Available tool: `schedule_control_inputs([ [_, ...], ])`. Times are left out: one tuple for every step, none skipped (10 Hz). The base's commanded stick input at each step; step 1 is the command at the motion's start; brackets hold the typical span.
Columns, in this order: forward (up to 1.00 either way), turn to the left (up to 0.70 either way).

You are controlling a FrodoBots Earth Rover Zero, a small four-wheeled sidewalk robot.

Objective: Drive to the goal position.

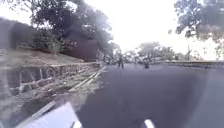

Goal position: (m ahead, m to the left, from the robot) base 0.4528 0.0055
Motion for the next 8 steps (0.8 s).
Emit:
schedule_control_inputs([
  [0.85, 0.0],
  [0.85, 0.0],
  [0.85, 0.0],
  [0.85, 0.0],
  [0.85, 0.0],
  [0.85, 0.0],
  [0.85, 0.0],
  [0.85, 0.0],
])
